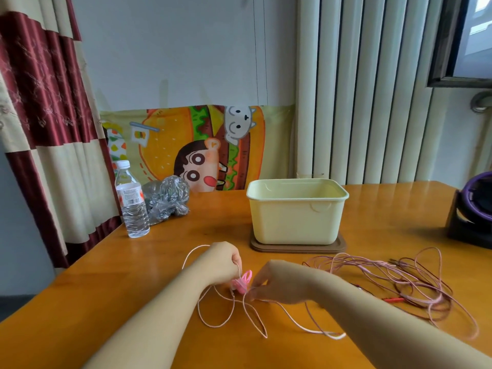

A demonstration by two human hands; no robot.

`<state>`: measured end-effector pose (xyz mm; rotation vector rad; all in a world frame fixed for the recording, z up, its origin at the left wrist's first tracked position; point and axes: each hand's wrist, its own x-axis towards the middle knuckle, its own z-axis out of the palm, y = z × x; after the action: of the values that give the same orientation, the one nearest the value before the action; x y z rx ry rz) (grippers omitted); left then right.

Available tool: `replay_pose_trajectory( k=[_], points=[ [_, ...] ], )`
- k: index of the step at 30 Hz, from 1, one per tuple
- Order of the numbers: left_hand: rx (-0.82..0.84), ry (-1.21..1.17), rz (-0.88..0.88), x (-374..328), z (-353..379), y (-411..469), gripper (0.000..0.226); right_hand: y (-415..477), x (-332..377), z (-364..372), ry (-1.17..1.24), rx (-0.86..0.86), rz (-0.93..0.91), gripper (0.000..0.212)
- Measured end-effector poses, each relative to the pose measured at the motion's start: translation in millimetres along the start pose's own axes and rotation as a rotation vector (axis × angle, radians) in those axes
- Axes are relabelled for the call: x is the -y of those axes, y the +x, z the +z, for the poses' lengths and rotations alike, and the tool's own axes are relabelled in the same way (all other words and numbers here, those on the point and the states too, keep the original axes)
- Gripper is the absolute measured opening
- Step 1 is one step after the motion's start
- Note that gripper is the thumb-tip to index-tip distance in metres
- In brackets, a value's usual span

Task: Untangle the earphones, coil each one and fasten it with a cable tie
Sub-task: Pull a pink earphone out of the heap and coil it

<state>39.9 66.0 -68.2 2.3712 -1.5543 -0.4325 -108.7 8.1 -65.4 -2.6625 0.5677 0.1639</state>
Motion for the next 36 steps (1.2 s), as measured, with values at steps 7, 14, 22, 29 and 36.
replay_pose_trajectory(
  k=[7,14,22,29,36],
  points=[
    [-0.028,-0.138,0.009,19.2,-2.4,1.0,0.023,15.5,-3.6,13.9,0.046,-0.06,-0.005,0.04],
    [0.103,-0.057,-0.03,28.7,-5.6,-7.9,0.027,20.3,-0.2,19.5,0.065,-0.052,-0.017,0.039],
    [0.168,-0.125,-0.035,29.2,-2.8,-4.4,0.032,21.2,1.6,22.3,0.055,-0.033,-0.023,0.035],
    [0.082,-0.309,-0.018,26.0,2.5,-4.7,0.037,21.2,-3.8,17.0,0.056,-0.062,0.037,0.035],
    [0.195,-0.203,-0.095,28.8,-7.2,-18.9,0.034,20.6,-7.4,15.2,0.151,-0.055,0.095,0.036]
  ],
)
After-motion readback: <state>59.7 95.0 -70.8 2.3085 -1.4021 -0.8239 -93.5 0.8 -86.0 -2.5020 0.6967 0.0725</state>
